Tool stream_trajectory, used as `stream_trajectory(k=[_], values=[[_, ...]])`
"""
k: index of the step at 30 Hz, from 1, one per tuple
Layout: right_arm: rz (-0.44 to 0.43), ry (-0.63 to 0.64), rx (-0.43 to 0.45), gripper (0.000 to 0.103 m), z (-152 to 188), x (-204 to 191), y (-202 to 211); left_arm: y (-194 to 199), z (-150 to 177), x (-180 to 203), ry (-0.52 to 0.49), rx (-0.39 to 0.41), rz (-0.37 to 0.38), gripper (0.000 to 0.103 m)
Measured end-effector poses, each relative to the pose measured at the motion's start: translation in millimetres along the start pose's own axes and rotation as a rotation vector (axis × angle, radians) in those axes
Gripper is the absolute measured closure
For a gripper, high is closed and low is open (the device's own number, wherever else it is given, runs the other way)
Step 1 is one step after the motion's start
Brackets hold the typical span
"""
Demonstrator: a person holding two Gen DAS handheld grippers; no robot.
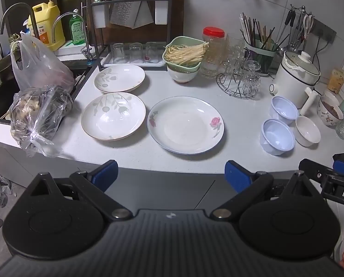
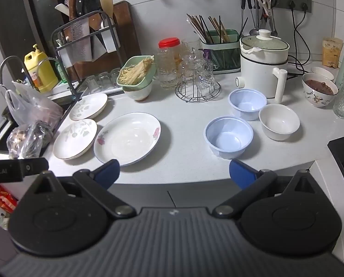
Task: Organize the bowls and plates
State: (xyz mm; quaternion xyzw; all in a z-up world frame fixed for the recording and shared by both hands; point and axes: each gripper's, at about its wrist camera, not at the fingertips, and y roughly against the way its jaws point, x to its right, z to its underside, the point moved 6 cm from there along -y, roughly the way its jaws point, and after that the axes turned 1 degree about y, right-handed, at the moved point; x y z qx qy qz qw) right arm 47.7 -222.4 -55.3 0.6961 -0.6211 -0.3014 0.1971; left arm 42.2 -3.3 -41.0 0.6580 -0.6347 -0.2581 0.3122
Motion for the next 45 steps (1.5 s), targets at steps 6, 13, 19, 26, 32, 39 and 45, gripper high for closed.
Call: stream_trajectory(k=[6, 13, 19, 26, 32, 39, 45], values=[[-0.002, -0.002, 0.003, 0.0, 0, -3, 1, 1, 1, -1, -0.002, 0.004, -0.001, 0.002], [-0.005, -0.001, 0.014, 0.0, -3, -5, 3, 6, 2, -5, -0.004, 0.011, -0.003, 0.002], [-0.003, -0.003, 0.016, 0.0, -4, -5, 2, 4, -6, -4, -0.006, 0.021, 0.003, 0.002], [0.012, 0.001, 0.019, 0.0, -5, -5, 2, 1, -7, -3, -0.007, 0.021, 0.015, 0.002], [0.005, 0.0, 0.016, 0.0, -2, -7, 2, -2, -6, -8, 0.003, 0.014, 0.0, 0.002], [0.001, 0.005, -0.006, 0.0, 2, -11, 0, -3, 2, -15, 0.012, 0.002, -0.001, 0.002], [-0.004, 0.006, -0.009, 0.0, 4, -16, 0, -2, 7, -21, 0.019, -0.006, -0.003, 0.002]])
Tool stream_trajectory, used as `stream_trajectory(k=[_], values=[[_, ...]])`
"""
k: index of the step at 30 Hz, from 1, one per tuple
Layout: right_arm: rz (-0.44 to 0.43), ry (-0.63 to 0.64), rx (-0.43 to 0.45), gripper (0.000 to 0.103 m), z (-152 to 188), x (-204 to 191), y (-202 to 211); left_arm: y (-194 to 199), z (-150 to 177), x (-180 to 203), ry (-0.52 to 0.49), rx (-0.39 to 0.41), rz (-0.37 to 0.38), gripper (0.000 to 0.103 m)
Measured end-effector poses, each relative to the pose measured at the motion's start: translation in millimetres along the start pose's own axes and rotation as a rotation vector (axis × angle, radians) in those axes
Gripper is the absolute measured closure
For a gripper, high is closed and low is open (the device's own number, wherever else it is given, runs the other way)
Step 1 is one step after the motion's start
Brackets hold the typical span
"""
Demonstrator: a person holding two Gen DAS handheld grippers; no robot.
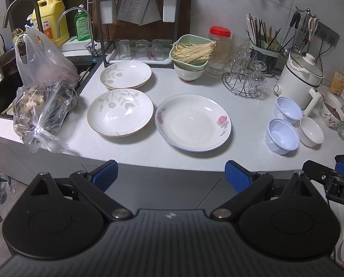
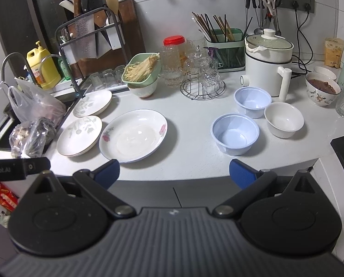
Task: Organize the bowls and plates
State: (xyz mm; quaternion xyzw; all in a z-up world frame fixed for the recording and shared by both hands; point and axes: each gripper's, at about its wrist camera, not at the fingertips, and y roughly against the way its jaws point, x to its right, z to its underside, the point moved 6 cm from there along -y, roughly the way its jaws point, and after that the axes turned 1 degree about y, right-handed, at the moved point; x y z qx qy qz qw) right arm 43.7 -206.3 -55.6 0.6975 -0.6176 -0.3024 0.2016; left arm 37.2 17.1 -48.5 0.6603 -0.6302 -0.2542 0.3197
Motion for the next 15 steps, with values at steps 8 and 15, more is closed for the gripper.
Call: stream_trajectory(k=[8, 15], values=[[0.009, -0.003, -0.006, 0.0, 2.7, -4.2, -2.0, 0.4, 0.4, 3.1, -0.012, -0.004, 0.001, 0.002], [-0.001, -0.053, -0.012, 0.0, 1.4, 1.5, -1.3, -1.5, -3.2, -3.9, -0.004, -0.014, -0.016, 0.002]])
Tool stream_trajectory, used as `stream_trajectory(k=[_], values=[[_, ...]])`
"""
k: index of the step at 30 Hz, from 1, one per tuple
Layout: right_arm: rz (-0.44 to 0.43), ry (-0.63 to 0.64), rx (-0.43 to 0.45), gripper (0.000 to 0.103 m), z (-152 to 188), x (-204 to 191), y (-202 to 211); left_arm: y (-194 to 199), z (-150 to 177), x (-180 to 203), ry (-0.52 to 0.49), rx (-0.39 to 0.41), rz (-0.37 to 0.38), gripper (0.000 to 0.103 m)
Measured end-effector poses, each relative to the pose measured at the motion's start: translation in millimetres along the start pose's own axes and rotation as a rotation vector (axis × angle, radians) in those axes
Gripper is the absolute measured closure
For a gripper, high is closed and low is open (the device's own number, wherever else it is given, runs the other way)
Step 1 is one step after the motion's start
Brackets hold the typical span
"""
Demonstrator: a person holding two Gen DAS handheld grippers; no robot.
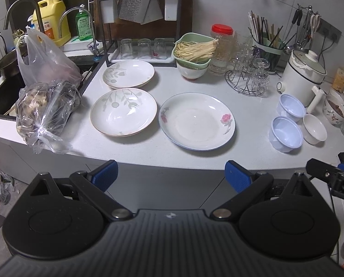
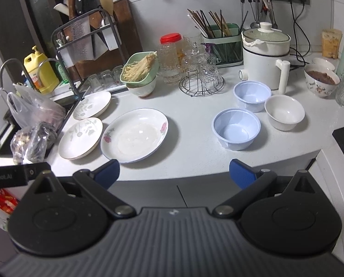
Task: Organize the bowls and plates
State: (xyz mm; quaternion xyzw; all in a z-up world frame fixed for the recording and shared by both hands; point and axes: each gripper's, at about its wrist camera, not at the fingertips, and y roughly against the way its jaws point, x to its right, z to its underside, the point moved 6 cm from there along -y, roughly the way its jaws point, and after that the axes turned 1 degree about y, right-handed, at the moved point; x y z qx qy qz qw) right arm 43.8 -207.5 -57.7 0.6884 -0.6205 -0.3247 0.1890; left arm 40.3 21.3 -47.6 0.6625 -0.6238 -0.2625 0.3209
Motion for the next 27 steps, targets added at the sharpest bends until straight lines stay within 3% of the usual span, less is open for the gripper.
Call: stream_trajectory(k=[17, 21, 27], values=[[-0.036, -0.045, -0.002, 0.0, -6, -23, -24, -34, -30, -32, 0.005, -0.028, -0.043, 0.002], [-0.096, -0.086, -0.005, 0.002, -16, -45, -42, -48, -49, -53, -0.011, -0.038, -0.048, 0.002], [-0.118, -0.046, -0.033, 0.002, -27, -90, -71, -73, -77, -91, -0.009, -0.056, -0.057, 0.002]])
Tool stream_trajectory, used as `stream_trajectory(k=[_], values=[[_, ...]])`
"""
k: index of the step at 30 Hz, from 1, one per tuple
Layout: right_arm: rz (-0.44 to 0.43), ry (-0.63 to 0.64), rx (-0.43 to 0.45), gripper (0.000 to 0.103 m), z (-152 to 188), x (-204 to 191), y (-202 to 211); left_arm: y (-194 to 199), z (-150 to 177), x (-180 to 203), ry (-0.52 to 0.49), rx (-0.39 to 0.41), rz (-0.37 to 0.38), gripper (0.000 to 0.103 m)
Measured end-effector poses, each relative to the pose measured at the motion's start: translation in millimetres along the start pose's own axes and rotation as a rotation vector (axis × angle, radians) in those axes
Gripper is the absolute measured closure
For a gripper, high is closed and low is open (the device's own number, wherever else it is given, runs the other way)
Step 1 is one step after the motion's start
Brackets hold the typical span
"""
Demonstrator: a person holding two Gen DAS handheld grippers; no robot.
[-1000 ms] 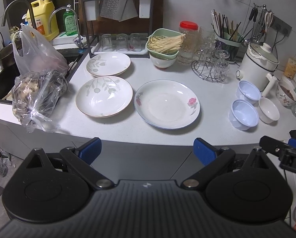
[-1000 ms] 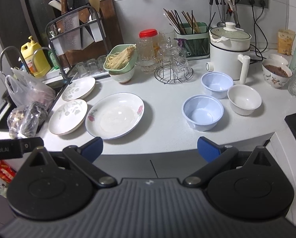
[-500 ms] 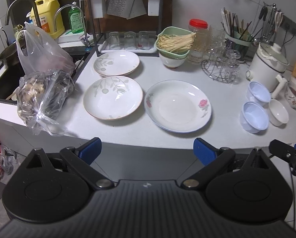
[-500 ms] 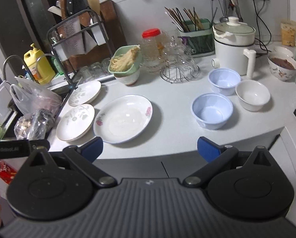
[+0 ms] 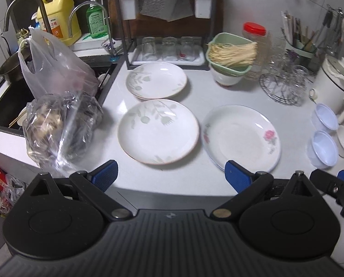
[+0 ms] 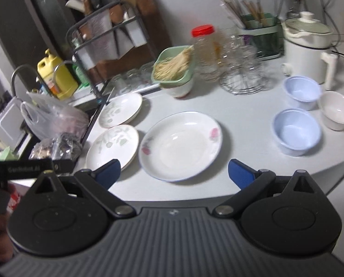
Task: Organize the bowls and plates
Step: 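Move both grippers to the rim of the large leaf-pattern plate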
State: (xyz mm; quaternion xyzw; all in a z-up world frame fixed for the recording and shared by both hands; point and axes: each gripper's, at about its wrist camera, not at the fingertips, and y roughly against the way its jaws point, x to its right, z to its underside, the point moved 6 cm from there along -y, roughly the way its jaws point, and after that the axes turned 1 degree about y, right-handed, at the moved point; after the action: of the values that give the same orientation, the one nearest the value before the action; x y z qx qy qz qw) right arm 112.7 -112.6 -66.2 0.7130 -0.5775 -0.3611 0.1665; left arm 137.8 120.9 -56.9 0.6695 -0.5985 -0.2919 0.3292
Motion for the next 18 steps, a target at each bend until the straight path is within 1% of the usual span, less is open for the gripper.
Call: stream_trajectory(k=[2, 4, 7, 11, 16, 18], values=[[-0.016, -0.005, -0.007, 0.003, -4, -11, -12, -14, -10, -15, 0.011, -0.02, 0.009, 0.002], [-0.01, -0.007, -0.015, 0.003, -8, -22, -25, -27, -19, -30, 0.014, -0.032, 0.019, 0.002], [-0.006, -0.002, -0.029, 0.007, -14, -39, -44, -50, -32, -47, 0.005, -0.05, 0.036, 0.002], [-0.005, 0.002, -0.07, 0.011, -18, -63, -76, -81, -47, -70, -0.006, -0.074, 0.073, 0.003], [-0.019, -0.006, -0.119, 0.011, -19, -95, -114, -123, -60, -96, -0.021, -0.127, 0.128, 0.004], [-0.028, -0.039, -0.147, 0.011, -19, -105, -129, -139, -65, -106, -0.033, -0.147, 0.153, 0.004]])
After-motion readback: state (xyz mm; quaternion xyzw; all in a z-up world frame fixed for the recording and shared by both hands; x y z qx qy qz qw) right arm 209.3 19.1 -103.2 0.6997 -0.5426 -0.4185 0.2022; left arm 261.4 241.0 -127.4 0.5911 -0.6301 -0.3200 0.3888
